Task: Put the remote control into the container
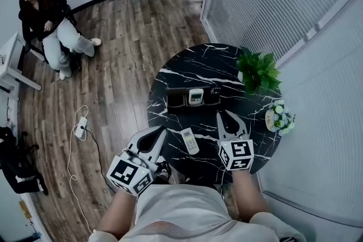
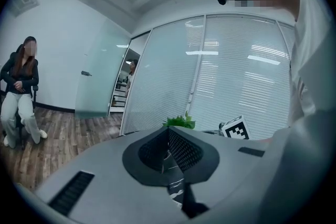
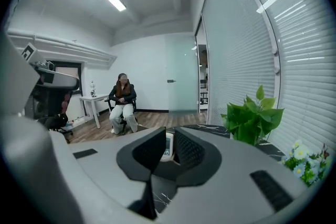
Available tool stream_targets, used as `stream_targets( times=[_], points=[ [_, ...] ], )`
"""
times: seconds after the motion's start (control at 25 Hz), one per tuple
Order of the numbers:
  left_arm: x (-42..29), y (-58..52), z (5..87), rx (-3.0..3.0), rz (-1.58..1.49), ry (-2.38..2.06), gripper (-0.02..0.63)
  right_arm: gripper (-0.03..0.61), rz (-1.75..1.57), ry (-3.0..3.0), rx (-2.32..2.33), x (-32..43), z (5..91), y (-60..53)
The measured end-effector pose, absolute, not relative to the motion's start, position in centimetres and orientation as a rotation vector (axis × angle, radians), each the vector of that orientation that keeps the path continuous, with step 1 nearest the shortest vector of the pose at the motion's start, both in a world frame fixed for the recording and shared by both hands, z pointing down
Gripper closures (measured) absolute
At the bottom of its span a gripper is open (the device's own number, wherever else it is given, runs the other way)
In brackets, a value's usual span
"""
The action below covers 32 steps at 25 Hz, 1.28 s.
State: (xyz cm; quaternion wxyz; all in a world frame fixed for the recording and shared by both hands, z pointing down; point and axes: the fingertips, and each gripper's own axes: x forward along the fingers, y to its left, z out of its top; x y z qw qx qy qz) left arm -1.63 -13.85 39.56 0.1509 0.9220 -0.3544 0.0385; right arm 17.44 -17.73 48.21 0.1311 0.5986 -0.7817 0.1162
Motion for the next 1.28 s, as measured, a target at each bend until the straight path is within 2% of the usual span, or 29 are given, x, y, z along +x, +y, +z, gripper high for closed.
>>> stream_targets(
  times=[0.44,1.28],
  points=[
    [1.0,-12.9,37.3,2.695,0.075,-1.036,0.604,0.565,0.134,-2.365,1.872,20.5,41.2,-13.9],
    [0.1,-12.5,36.4,2.737,0.094,-1.088,0.604,0.564,0.154,-2.367,1.813,18.9,41.1,-13.5]
  ],
)
